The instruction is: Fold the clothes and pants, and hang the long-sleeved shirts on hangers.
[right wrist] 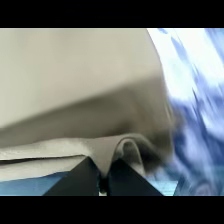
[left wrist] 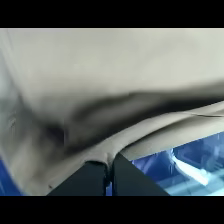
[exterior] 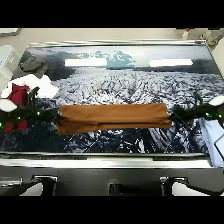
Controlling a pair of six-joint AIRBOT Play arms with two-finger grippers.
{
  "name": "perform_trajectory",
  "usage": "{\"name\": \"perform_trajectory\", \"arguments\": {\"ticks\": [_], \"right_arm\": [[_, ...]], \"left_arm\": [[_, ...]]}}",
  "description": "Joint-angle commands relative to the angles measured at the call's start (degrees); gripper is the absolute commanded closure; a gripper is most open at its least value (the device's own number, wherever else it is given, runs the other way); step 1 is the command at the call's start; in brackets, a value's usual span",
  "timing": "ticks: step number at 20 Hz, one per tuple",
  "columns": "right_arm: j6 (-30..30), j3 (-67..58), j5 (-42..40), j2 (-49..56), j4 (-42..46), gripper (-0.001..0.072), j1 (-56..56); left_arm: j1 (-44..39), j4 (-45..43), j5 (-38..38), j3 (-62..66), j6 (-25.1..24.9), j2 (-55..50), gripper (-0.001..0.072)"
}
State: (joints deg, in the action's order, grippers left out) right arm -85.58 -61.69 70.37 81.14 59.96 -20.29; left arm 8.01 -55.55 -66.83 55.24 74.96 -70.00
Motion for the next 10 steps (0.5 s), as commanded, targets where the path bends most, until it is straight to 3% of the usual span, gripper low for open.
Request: {"name": "perform_trajectory", "arguments": {"ticks": [1, 7, 9, 10], "right_arm": [[-3.4, -6.0, -7.9, 6.9, 3.0, 0.0676, 5.2], [-4.3, -8.3, -12.7, 13.2, -1.7, 0.0671, 5.3], [-6.4, -8.3, -12.8, 13.5, -2.3, 0.0605, 5.3], [-6.6, -8.4, -11.9, 13.4, -3.3, 0.0496, 5.3]], "left_arm": [[-0.8, -0.2, 0.9, 11.6, 0.1, -10.9, 0.0685], [-1.7, 0.3, 0.4, 24.6, 3.8, -25.8, 0.0683], [-2.4, 0.3, -0.5, 24.6, 4.2, -28.5, 0.0683], [-2.6, 0.3, -1.8, 24.6, 4.6, -29.5, 0.0682]]}}
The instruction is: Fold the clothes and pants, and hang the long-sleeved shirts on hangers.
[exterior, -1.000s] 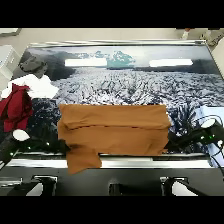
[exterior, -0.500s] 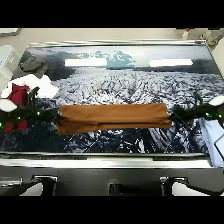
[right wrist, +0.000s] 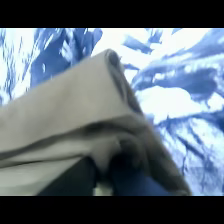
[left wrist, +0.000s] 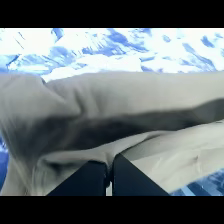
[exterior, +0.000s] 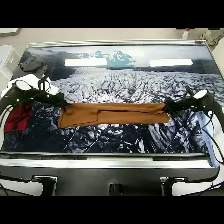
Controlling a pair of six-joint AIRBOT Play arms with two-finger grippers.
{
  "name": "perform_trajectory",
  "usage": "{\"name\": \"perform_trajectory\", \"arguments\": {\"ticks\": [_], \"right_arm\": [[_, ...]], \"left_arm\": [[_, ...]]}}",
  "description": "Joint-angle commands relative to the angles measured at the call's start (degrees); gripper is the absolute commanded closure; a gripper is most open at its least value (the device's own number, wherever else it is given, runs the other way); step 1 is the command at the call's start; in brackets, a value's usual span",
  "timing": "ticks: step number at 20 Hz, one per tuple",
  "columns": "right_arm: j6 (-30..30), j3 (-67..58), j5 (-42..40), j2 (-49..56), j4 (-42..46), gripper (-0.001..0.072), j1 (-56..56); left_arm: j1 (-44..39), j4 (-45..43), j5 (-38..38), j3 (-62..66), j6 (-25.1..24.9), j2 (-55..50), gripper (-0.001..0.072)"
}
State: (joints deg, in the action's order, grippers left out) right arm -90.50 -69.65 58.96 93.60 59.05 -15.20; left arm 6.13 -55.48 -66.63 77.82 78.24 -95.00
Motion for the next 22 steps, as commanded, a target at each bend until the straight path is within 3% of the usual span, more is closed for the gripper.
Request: {"name": "perform_trajectory", "arguments": {"ticks": [1, 2, 3, 4, 6, 9, 16, 17, 18, 19, 20, 22], "right_arm": [[-1.6, -0.6, 0.7, 0.7, -3.7, 0.0318, -0.3], [-1.0, -1.5, 2.7, 0.3, -4.8, 0.0179, -1.2], [0.8, -3.2, 5.7, 0.0, -4.8, 0.0117, -2.9], [2.3, -5.0, 8.7, -0.1, -4.2, 0.0057, -5.3], [3.1, -5.9, 12.2, 0.2, -4.0, 0.0006, -10.1], [6.9, -5.8, 16.9, 3.9, -6.1, 0.0000, -11.6], [9.8, -5.8, 12.0, 11.6, -17.0, 0.0009, -5.6], [9.8, -5.8, 11.3, 11.7, -16.6, 0.0051, -4.5], [9.8, -5.9, 11.0, 11.7, -16.7, 0.0206, -3.7], [9.9, -5.9, 11.3, 11.5, -17.2, 0.0520, -3.4], [10.1, -5.9, 12.5, 10.9, -18.6, 0.0674, -3.6], [12.9, -5.9, 14.8, 8.0, -20.8, 0.0675, -3.5]], "left_arm": [[-0.8, 0.5, -3.7, 2.0, 1.3, -5.1, 0.0635], [-0.6, 0.4, -5.3, 2.0, 1.3, -5.1, 0.0455], [0.1, 0.4, -7.2, 2.2, 1.3, -4.7, 0.0189], [1.2, 0.4, -9.4, 2.8, 1.3, -4.3, 0.0079], [3.6, 0.5, -12.3, 4.4, 1.3, -2.8, 0.0079], [4.8, 2.0, -12.4, 4.9, 1.3, 2.0, 0.0080], [-1.9, 6.9, -10.5, 4.9, 1.3, 12.7, 0.0084], [-3.5, 6.9, -9.0, 4.9, 1.3, 13.2, 0.0085], [-5.3, 6.9, -6.8, 4.9, 1.3, 13.4, 0.0086], [-6.9, 6.9, -4.7, 4.9, 1.3, 13.3, 0.0094], [-8.7, 6.9, -2.2, 4.9, 1.3, 12.9, 0.0157], [-12.6, 6.9, 3.3, 4.0, 1.3, 11.8, 0.0377]]}}
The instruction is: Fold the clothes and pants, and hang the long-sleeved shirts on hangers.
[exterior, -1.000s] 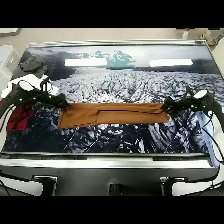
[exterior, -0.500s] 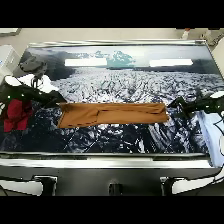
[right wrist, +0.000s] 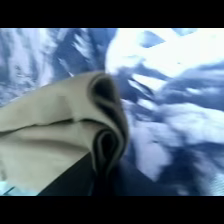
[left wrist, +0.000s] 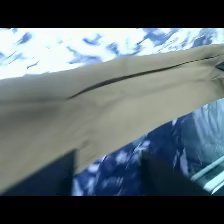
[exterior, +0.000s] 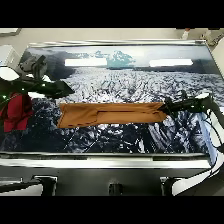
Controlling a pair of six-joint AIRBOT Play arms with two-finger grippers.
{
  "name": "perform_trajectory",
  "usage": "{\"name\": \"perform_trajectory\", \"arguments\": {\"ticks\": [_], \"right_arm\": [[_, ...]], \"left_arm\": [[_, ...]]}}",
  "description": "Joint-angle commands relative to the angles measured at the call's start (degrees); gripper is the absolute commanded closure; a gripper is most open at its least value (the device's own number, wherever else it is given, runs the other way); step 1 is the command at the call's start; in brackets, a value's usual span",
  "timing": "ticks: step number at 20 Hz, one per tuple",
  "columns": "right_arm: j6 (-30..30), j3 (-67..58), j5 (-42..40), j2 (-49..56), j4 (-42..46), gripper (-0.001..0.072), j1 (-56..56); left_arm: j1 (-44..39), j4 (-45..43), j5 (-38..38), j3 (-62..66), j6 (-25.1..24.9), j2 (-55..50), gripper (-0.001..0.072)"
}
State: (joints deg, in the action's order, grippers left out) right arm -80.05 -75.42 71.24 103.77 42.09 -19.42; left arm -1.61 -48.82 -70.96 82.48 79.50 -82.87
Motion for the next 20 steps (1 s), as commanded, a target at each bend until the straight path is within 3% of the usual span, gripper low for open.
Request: {"name": "perform_trajectory", "arguments": {"ticks": [1, 2, 3, 6, 12, 17, 20], "right_arm": [[2.5, -0.1, 3.5, -4.3, -4.6, 0.0676, 0.7], [2.5, -0.1, 4.8, -7.1, -5.8, 0.0678, 0.8], [2.5, -0.1, 6.0, -10.1, -6.5, 0.0678, 1.1], [0.9, -0.1, 8.8, -19.4, -6.5, 0.0678, 3.1], [-7.5, -0.1, 7.5, -35.8, -6.5, 0.0676, 10.4], [-14.5, -0.1, 7.5, -43.4, -6.5, 0.0675, 15.4], [-15.6, -0.1, 5.4, -45.3, -5.8, 0.0675, 15.6]], "left_arm": [[-7.0, 0.2, 10.4, -1.4, 0.0, -1.2, 0.0492], [-9.6, 0.2, 13.5, -2.5, 0.0, -2.4, 0.0619], [-12.3, 0.2, 16.7, -3.7, 0.1, -3.9, 0.0680], [-20.2, 0.2, 25.7, -6.0, 6.0, -9.9, 0.0681], [-30.3, 4.1, 35.8, -6.0, 18.2, -19.7, 0.0681], [-42.6, 29.2, 53.2, -4.4, 19.6, -24.7, 0.0682], [-49.4, 36.9, 54.6, 1.4, 19.6, -28.8, 0.0681]]}}
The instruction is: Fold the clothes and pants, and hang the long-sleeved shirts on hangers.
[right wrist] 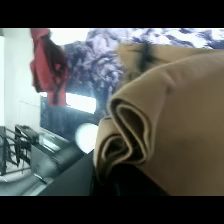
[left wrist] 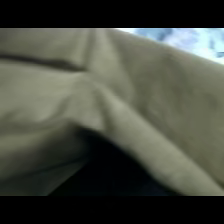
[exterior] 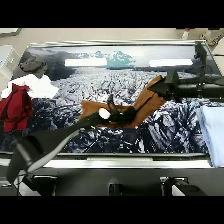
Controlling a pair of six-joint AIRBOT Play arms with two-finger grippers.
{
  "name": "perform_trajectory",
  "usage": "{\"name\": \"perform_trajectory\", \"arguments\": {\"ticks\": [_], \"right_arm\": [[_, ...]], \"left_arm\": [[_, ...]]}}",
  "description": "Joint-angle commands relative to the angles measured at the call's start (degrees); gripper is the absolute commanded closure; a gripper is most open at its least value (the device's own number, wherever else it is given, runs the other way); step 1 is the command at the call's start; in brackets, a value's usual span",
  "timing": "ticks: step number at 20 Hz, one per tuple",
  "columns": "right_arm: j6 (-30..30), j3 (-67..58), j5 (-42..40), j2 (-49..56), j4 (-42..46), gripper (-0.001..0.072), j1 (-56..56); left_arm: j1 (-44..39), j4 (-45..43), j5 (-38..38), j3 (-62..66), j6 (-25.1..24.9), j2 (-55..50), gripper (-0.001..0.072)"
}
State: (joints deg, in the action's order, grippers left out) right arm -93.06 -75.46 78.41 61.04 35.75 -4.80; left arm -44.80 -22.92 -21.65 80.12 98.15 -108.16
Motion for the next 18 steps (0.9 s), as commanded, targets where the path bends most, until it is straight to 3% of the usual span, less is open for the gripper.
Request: {"name": "perform_trajectory", "arguments": {"ticks": [1, 3, 5, 7, 11, 13, 16, 17, 18], "right_arm": [[-2.7, 0.0, -3.3, -2.4, 2.1, 0.0675, 1.0], [-2.6, 0.0, -4.9, 0.0, 4.2, 0.0675, 1.1], [0.5, 0.0, -6.8, 4.5, 1.2, 0.0675, 2.3], [3.7, 0.0, -11.5, 9.2, -3.7, 0.0675, 6.3], [5.4, 0.0, -21.0, 19.6, -11.3, 0.0675, 17.0], [5.4, 0.0, -26.1, 25.9, -14.3, 0.0674, 22.5], [5.5, 0.0, -35.0, 35.8, -21.4, 0.0670, 30.4], [5.5, 0.0, -37.4, 38.7, -25.4, 0.0599, 32.4], [6.2, 0.0, -39.6, 41.4, -30.4, 0.0322, 34.3]], "left_arm": [[-7.0, 11.0, 5.3, 5.1, 0.9, -4.2, 0.0682], [-5.1, 10.1, 4.6, 5.1, -1.5, -3.9, 0.0684], [1.0, 3.7, -3.4, 5.0, -7.2, -2.8, 0.0686], [9.4, -10.4, -12.7, 5.0, -6.7, 0.4, 0.0686], [27.1, -40.8, -25.8, 5.0, 0.5, 13.6, 0.0685], [35.1, -47.2, -30.5, 5.0, 0.4, 20.9, 0.0685], [43.2, -49.4, -34.5, 5.0, -2.1, 30.7, 0.0684], [44.5, -49.4, -34.9, 5.0, -2.6, 33.2, 0.0684], [45.1, -49.4, -35.1, 5.0, -3.2, 35.5, 0.0684]]}}
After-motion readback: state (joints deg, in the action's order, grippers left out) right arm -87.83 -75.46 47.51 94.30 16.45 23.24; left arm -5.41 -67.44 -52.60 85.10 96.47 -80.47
